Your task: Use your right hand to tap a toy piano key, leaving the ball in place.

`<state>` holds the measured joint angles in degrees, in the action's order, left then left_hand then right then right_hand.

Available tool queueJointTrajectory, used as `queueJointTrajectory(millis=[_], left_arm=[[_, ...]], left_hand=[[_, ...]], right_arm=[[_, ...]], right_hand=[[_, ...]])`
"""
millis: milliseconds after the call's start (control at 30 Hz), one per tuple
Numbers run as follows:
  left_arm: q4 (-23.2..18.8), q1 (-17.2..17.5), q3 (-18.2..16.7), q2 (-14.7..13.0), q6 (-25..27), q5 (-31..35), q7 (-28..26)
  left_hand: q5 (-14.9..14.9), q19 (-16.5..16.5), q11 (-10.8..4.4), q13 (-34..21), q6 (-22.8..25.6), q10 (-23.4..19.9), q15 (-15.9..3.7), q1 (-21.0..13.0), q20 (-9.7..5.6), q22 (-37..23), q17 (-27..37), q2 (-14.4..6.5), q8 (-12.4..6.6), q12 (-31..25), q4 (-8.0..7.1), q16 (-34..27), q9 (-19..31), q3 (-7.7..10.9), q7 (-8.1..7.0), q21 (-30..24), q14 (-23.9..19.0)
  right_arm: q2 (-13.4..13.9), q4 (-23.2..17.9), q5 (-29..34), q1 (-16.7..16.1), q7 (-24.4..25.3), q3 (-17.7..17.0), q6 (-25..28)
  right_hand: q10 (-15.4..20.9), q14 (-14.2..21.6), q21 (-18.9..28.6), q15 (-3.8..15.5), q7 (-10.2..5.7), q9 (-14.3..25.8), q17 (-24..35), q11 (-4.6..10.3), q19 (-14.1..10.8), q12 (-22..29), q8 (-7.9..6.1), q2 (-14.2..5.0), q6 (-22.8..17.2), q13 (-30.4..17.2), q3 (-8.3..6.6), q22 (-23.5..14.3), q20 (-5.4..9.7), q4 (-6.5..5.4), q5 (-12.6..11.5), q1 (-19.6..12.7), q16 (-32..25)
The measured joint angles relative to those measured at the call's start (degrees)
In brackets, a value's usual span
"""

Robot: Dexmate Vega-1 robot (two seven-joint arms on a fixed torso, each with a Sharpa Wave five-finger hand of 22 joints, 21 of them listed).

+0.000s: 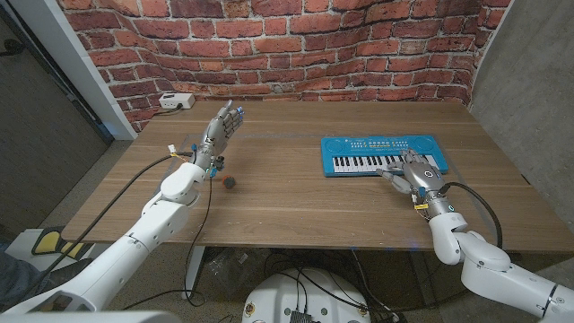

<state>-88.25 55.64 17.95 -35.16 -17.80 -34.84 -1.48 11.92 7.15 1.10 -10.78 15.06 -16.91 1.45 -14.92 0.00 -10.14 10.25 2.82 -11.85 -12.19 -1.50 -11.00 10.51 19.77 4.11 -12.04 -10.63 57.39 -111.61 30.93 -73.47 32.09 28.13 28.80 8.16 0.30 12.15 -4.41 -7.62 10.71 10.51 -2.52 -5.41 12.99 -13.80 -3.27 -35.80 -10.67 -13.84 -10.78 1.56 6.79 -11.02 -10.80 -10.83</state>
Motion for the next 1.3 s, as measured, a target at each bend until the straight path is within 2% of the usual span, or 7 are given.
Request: queueJointTrajectory(millis=[267,367,533,667,867,1067,1300], left_arm=[[0.5,-0.5,0.1,0.1,-0.1,-0.1,0.4],[0.6,-0.6,0.1,0.1,-0.3,-0.1,0.5],[0.9,-0.8,0.1,0.2,-0.7,-0.1,0.8],[1.0,-0.9,0.1,0.2,-0.8,-0.1,0.9],[1.2,-0.9,0.1,0.3,-1.1,-0.1,1.0],[1.2,-0.9,0.1,0.3,-1.3,-0.1,1.1],[1.2,-0.8,0.1,0.1,-1.4,-0.1,1.2]], left_hand=[[0.0,0.0,0.00,0.0,0.0,0.0,0.00,0.0,0.00,0.0,0.0,0.0,0.00,0.0,0.00,0.0,0.0,0.00,0.00,0.2,0.0],[0.0,0.0,0.01,0.0,0.0,0.0,0.00,0.0,0.00,0.0,0.0,0.0,0.00,0.0,0.00,0.0,0.0,0.00,0.00,0.2,0.0],[0.0,0.0,0.01,0.0,0.0,0.0,0.00,0.0,0.00,0.0,0.0,0.0,0.00,0.0,0.00,0.2,0.0,0.00,0.00,0.2,0.0],[0.0,0.0,0.01,0.0,0.0,0.0,0.00,0.0,0.00,0.0,0.0,0.0,0.00,0.0,-0.16,0.2,0.0,-0.16,0.00,0.2,0.0],[0.0,0.0,0.01,0.0,0.0,0.0,0.00,0.0,0.00,0.0,0.0,0.0,0.00,0.0,0.07,0.2,0.0,-0.42,0.00,0.2,0.0],[0.0,0.0,0.01,0.0,0.1,0.0,0.00,0.0,0.00,0.0,0.0,0.0,0.00,0.0,-0.07,0.2,0.0,-0.55,-0.12,0.2,0.0],[0.0,-0.2,0.01,0.0,0.4,0.0,0.00,0.0,0.21,0.0,0.0,0.0,0.00,0.4,-0.07,0.2,0.0,-0.55,-0.19,0.4,0.0]], right_arm=[[-0.2,-0.7,0.2,-0.1,1.0,-0.8,-0.4],[-0.2,-0.8,0.2,-0.3,1.5,-1.2,-0.7],[-0.6,-0.9,-0.4,-0.9,3.1,-2.3,-2.4],[-1.1,-0.9,-1.4,-1.4,4.8,-3.5,-4.4],[-1.5,-0.8,-1.9,-1.9,6.4,-4.7,-6.1],[-2.0,-0.9,-2.2,-2.4,7.6,-5.8,-7.4],[-3.2,-0.9,-3.2,-2.6,8.7,-7.2,-9.8]], right_hand=[[0.9,1.2,0.4,0.25,0.02,0.1,0.0,-0.25,-0.7,0.0,2.33,0.00,4.8,0.0,-0.24,0.0,-0.11,0.24,0.0,0.0,0.0],[1.9,2.5,0.7,0.95,0.03,0.1,0.0,0.01,-2.2,0.4,2.82,0.00,6.4,0.0,-0.26,0.0,0.46,0.25,0.0,0.0,-0.4],[5.3,6.2,1.7,2.91,0.04,0.1,-0.1,0.97,-6.6,1.1,3.79,0.11,11.0,0.0,-0.72,0.1,0.60,0.72,0.0,-0.6,-0.4],[6.2,7.6,2.1,3.35,0.29,0.1,-0.1,1.33,-8.0,1.1,4.25,0.25,14.7,0.0,-0.79,0.4,0.60,0.80,0.0,-0.7,-0.4],[9.0,10.4,2.3,4.15,1.06,0.1,-0.1,3.14,-10.6,1.8,3.97,0.46,17.8,0.3,-1.03,0.4,0.69,1.03,0.0,-1.4,-0.4],[9.6,11.3,2.7,4.29,1.16,0.1,-0.4,3.27,-11.6,1.9,3.97,0.68,18.3,0.3,-1.03,0.4,0.78,1.03,0.0,-1.6,-0.4],[9.9,12.3,2.7,4.39,2.59,0.1,-0.2,3.57,-12.4,1.9,3.97,0.68,19.8,0.3,-1.03,0.4,0.71,1.03,0.0,-1.6,-0.4]])
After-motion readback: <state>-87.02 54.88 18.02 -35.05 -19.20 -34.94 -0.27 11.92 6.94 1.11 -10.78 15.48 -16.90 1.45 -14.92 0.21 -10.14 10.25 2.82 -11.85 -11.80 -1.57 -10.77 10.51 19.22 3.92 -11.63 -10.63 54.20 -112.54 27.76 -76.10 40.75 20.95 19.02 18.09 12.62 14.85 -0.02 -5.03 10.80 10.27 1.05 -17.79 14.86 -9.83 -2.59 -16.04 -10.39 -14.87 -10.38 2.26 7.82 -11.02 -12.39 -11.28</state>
